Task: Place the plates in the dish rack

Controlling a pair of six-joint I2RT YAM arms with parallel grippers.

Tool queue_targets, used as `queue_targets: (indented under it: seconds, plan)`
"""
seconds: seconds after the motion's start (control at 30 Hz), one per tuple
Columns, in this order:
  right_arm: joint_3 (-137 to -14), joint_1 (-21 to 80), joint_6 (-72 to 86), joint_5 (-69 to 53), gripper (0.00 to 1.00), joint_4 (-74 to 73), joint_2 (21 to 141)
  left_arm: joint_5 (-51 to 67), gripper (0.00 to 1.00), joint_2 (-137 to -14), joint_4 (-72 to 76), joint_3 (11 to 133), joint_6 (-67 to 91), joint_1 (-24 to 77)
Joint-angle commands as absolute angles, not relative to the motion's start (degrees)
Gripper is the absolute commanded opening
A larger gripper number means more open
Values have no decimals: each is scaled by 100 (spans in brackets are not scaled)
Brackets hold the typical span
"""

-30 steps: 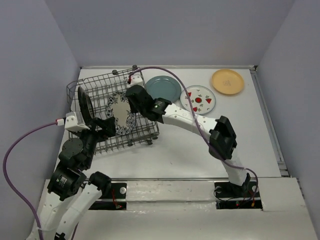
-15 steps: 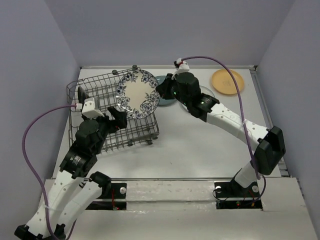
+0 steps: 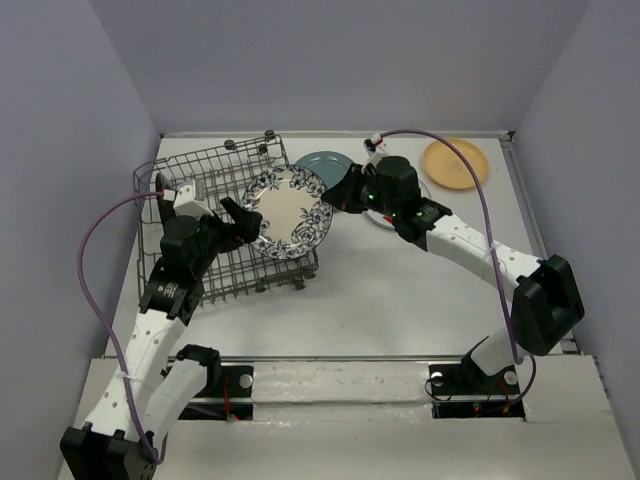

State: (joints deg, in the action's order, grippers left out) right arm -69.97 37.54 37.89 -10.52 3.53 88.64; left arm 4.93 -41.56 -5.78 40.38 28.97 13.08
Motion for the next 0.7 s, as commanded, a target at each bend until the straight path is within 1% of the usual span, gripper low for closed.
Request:
queue_targets:
  seconds: [0.0, 0.2, 0.3, 0.33, 0.43, 0.47, 0.5, 0.53, 0.57, 0.6, 0.63, 0.67]
  plan:
    - [-6918, 3446, 4535, -1854, 7, 2118, 8174, 905, 99, -4500, -193, 3885, 2962, 1248]
    - [-6618, 3340, 4790, -2206, 7, 2531, 8104, 1028, 98, -4632, -44, 3815, 3084, 1248]
    - [-6636, 3340, 4965, -2565, 7, 2864, 8252, 1510, 97, -4711, 577, 3631, 3303, 1248]
    - [-6644, 3340, 5027, -2845, 7, 2970, 8314, 1625, 95, -4746, 728, 3569, 3357, 1248]
    - [-6504, 3340, 5404, -3225, 7, 3488, 8543, 1933, 85, -4746, 1168, 3411, 3524, 1248]
    - [-6469, 3288, 5466, -3278, 7, 3585, 8586, 1968, 75, -4711, 1265, 3323, 3568, 1248]
    - [-6408, 3287, 5545, -3313, 7, 3699, 8639, 1977, 66, -4667, 1405, 3287, 3603, 1239]
    - [-6381, 3287, 5572, -3340, 7, 3726, 8666, 1951, 54, -4554, 1432, 3270, 3647, 1248]
    - [-6355, 3287, 5607, -3349, 7, 3753, 8692, 1916, 30, -4492, 1433, 3287, 3656, 1248]
    - [-6337, 3287, 5616, -3349, 7, 3779, 8710, 1803, 18, -4448, 1337, 3313, 3648, 1248]
    - [-6293, 3287, 5616, -3314, 7, 3779, 8710, 1741, 7, -4352, 1249, 3357, 3630, 1248]
    - [-6276, 3287, 5608, -3296, 7, 3779, 8727, 1671, 6, -4324, 1152, 3479, 3552, 1248]
